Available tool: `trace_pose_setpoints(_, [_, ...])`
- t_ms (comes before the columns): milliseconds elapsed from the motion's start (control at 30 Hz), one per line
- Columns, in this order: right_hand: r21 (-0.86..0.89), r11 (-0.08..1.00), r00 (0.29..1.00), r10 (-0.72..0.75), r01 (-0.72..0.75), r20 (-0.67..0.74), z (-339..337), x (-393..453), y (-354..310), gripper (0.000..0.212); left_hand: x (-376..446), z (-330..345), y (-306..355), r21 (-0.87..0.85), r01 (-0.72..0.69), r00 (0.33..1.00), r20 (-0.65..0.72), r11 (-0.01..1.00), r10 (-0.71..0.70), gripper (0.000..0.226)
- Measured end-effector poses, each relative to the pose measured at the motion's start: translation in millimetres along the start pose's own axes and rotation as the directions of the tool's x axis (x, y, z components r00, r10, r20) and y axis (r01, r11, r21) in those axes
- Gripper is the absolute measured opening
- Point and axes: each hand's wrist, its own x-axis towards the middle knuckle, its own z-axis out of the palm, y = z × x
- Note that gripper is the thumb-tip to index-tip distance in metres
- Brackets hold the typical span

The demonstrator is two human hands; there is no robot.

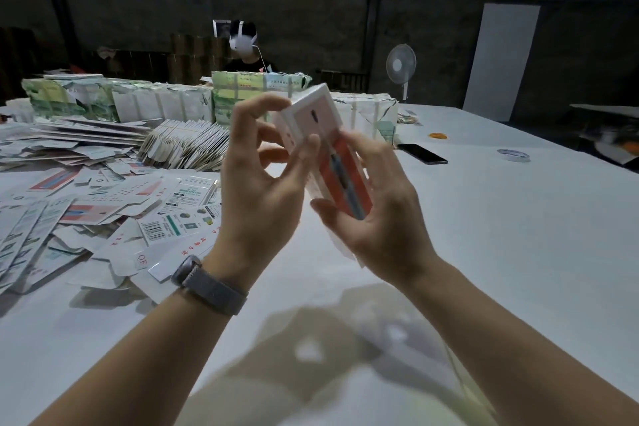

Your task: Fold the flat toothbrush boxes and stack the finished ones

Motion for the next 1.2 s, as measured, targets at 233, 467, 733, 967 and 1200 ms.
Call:
trace_pose_setpoints(233, [-0.087,0.958,0.961,0.276,-0.275,0.007,-30,11,4,0.067,-3,4,-4,-0.149,0.319,0.948,0.073,0.936,-0.311,0.028])
trace_pose_setpoints(467, [-0.652,0.666,0.771,0.608,-0.362,0.193,-134,-43,24,0.066,1,-5,-61,-0.033,0.335,0.925,0.203,0.942,-0.322,0.019])
trace_pose_setpoints(733, [-0.958,0.027,0.482,0.868,-0.285,-0.118,-285,-116,82,0.035,-14,-14,-208,0.325,0.158,0.889,0.364,0.933,-0.277,0.039])
trace_pose_setpoints(967, [-0.977,-0.119,0.493,0.849,-0.175,-0.191,-322,-116,114,0.037,-32,-14,-237,0.383,0.182,0.8,0.477,0.905,-0.363,0.055])
trace_pose_setpoints(1200, [-0.935,0.248,0.668,0.744,-0.254,0.016,-229,-65,91,0.042,-29,-9,-155,0.443,0.081,0.8,0.506,0.893,-0.324,0.037])
